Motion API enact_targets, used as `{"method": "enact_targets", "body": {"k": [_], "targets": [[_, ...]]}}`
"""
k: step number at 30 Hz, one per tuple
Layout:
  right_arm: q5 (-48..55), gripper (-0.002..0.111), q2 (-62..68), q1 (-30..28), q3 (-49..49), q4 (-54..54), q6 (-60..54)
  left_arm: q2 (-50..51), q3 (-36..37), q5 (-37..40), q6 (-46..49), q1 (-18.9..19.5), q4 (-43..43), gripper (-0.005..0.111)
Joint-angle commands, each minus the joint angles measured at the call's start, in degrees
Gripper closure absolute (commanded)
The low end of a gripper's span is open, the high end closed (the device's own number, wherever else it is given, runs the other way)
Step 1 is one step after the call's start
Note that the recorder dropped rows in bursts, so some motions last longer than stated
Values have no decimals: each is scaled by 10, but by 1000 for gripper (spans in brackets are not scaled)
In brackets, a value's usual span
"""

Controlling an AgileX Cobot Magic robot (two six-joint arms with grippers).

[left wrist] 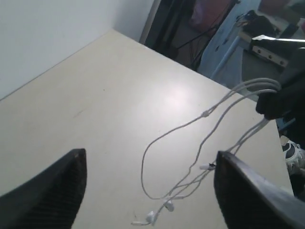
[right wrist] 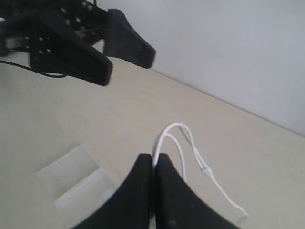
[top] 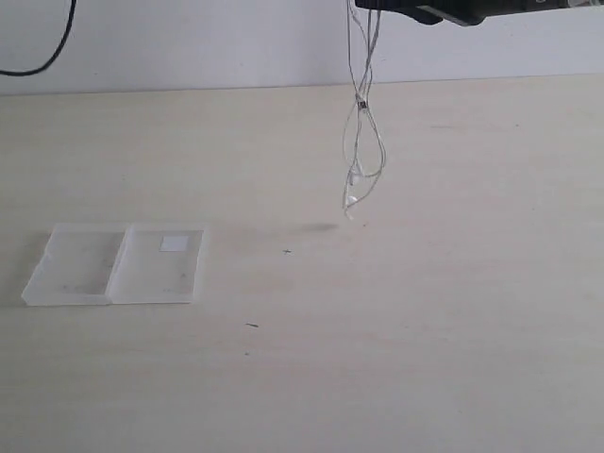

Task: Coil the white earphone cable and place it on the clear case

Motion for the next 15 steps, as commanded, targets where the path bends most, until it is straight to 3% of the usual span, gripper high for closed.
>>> {"method": "enact_targets", "body": {"k": [1, 5, 15], "targets": [[-49, 108, -3, -4, -1, 1, -12, -18, 94, 0, 171, 0, -100, 35], [-77, 108, -3, -4, -1, 1, -21, -31, 149, 0, 252, 0, -125, 35], [-118, 108, 12, -4, -2, 1, -63, -109, 218, 0, 329, 2, -145, 35]]}}
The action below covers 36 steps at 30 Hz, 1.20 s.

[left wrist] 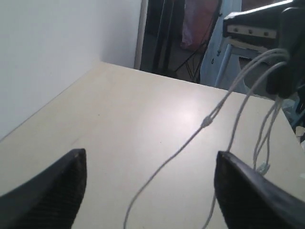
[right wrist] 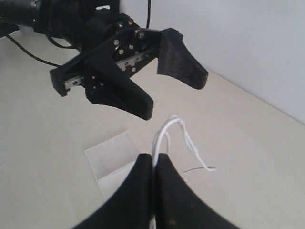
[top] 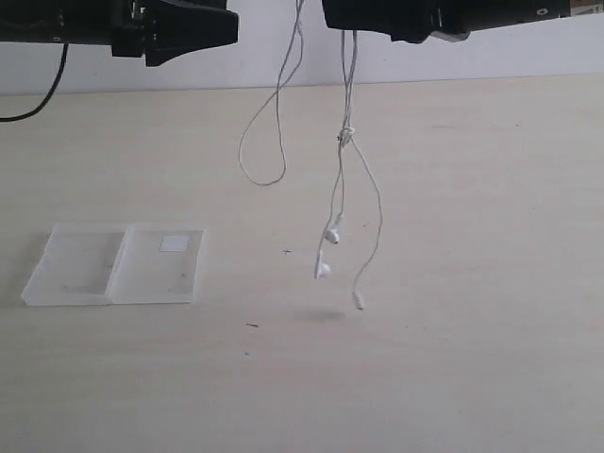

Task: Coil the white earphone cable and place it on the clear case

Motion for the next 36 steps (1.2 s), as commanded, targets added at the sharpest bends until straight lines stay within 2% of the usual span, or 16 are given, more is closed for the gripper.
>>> {"method": "enact_targets", "body": {"k": [1, 7, 14, 36], "targets": [[-10, 108, 18, -4, -2, 2, -13, -54, 27, 2, 38, 4, -20, 35], [-6, 108, 63, -3, -22, 2, -14, -90, 46, 2, 43, 5, -21, 35], [7, 108, 101, -3, -90, 2, 106, -107, 72, 2, 70, 5, -30, 35], [4, 108, 98, -3, -93, 2, 82, -106, 72, 2, 68, 10, 6, 35]]}}
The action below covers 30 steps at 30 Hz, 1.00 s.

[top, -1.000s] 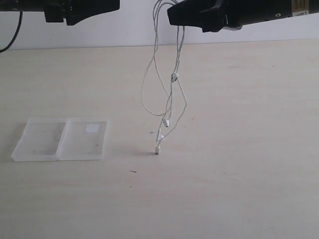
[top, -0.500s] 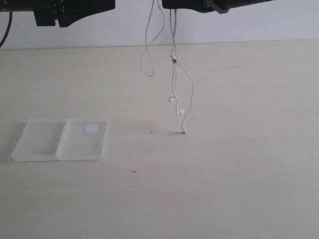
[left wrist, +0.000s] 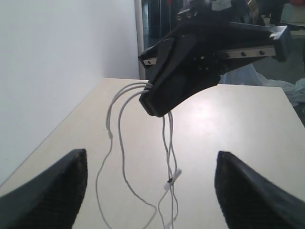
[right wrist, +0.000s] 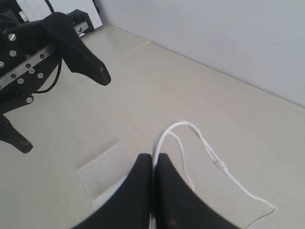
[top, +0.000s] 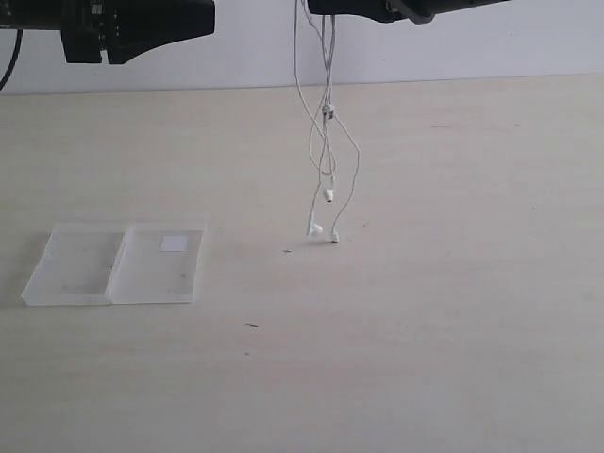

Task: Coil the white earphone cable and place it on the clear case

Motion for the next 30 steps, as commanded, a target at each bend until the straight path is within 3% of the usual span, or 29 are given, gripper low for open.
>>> {"method": "enact_targets", "body": {"k": [1, 5, 10, 18, 24, 30], "targets": [[-7, 108, -1, -3, -3, 4, -7, -6, 3, 2, 2, 2, -2, 35], [-5, 108, -1, 6, -2, 9, -62, -6, 3, 2, 2, 2, 0, 35], [3, 108, -14, 11, 16, 114, -181, -6, 3, 2, 2, 2, 9, 35], [54, 108, -38, 11, 54, 172, -291, -6, 3, 2, 2, 2, 9, 35], [66, 108, -40, 11, 124, 342, -518, -6, 3, 2, 2, 2, 9, 35], [61, 108, -41, 11, 164, 369, -600, -6, 3, 2, 2, 2, 9, 35]]}}
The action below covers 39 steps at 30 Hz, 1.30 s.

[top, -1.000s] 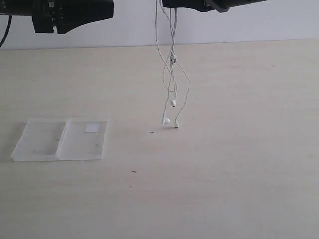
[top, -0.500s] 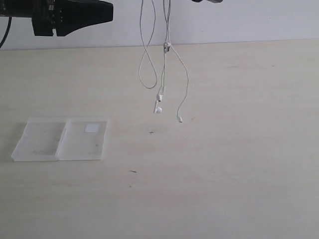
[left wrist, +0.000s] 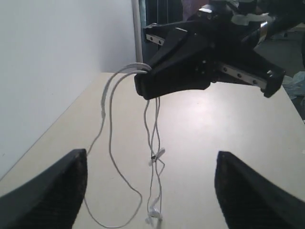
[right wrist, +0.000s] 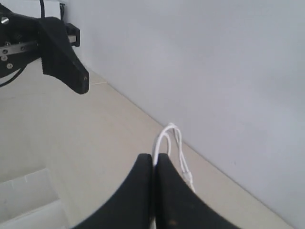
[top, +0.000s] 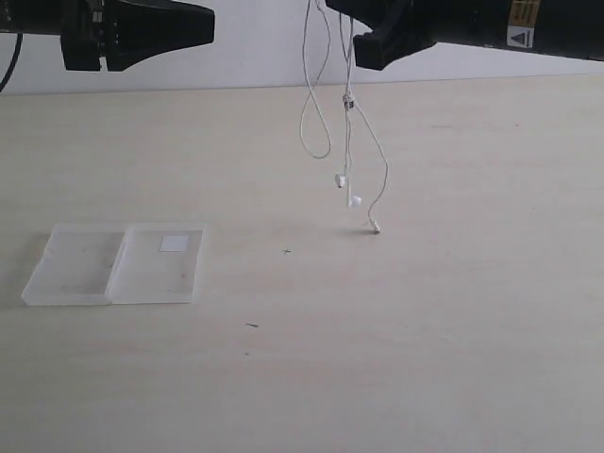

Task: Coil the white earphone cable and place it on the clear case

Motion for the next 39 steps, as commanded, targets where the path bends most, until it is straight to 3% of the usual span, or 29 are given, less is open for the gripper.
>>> {"method": "enact_targets", "body": {"k": [1, 5, 14, 18, 23, 30, 36, 39], "targets": [[4, 108, -6, 4, 28, 54, -123, -6, 2, 2, 2, 2, -5, 35], [11, 108, -6, 22, 65, 169, -279, -6, 2, 2, 2, 2, -5, 35], [7, 108, -6, 55, 108, 241, -303, -6, 2, 2, 2, 2, -5, 35], [8, 108, -6, 72, 137, 307, -352, -6, 2, 2, 2, 2, -5, 35], [47, 108, -12, 104, 164, 385, -337, -6, 2, 2, 2, 2, -5, 35], [100, 108, -33, 140, 166, 359, -283, -6, 2, 2, 2, 2, -5, 35], [18, 108, -50, 140, 165, 193, -169, -6, 2, 2, 2, 2, -5, 35], [-33, 108, -51, 140, 165, 188, -183, -6, 2, 2, 2, 2, -5, 35]]}}
